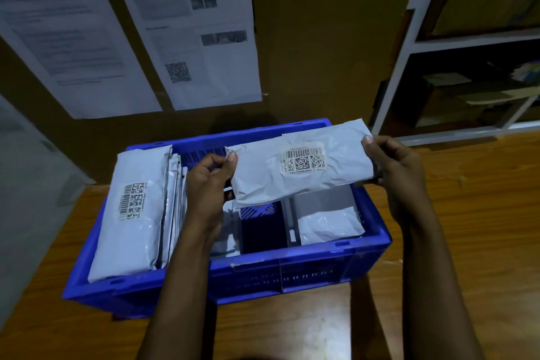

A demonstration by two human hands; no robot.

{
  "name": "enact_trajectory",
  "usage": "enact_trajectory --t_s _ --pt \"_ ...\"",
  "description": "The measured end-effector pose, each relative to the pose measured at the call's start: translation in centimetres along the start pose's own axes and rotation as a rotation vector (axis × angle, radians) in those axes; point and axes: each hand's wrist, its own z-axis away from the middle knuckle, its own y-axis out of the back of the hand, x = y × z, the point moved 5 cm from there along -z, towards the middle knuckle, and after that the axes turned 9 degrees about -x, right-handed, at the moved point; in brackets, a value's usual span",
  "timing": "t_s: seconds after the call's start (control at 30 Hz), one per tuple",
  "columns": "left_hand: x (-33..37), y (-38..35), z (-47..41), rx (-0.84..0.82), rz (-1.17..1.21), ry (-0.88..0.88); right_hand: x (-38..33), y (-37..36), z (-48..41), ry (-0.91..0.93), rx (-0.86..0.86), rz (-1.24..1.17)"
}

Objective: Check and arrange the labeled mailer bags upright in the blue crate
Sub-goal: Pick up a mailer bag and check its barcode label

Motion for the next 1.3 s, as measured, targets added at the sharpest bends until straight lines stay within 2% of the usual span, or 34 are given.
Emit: enact_trajectory --t_s 0.17,0.27,0.43,0.57,0.7,0.87,0.97,1.17,1.3 --pt "-0.8 -0.9 0.6 0.093 0.086 0.013 -0.6 -1.2 0.4 -0.08 -0.127 -0.364" --pt "-1.4 -2.0 1.0 0.077 0.146 0.039 -0.5 -2.1 0.6 -0.079 -0.185 -0.536" --pt "-0.8 -3.5 1.8 -0.17 0.228 0.121 0.5 -2.7 0.2 -0.143 -0.111 -0.433" --pt "-0.4 -3.2 1.6 -0.4 0.009 0.162 0.2 -2.8 0.3 -0.17 -0.105 -0.41" --pt "0.0 -3.6 1.3 -0.442 -0.03 0.206 -0.7 -3.2 0.5 -0.154 -0.133 -0.378" --pt "0.1 -5.3 1.1 -0.506 -0.065 0.257 -1.3 -4.7 0.8 -0.204 -0.253 -0.308" --pt "0.1 -5.5 1.2 -0.471 -0.012 0.232 -1.1 -5.7 1.1 -0.265 -0.318 -0.32" --pt "0.3 -3.7 1.4 -0.355 -0.008 0.195 0.0 -7.3 0.9 -0.324 -0.286 -0.199" --pt "1.2 -0.8 0.8 -0.154 -0.079 0.134 0.2 -10.0 0.1 -0.321 -0.3 -0.122"
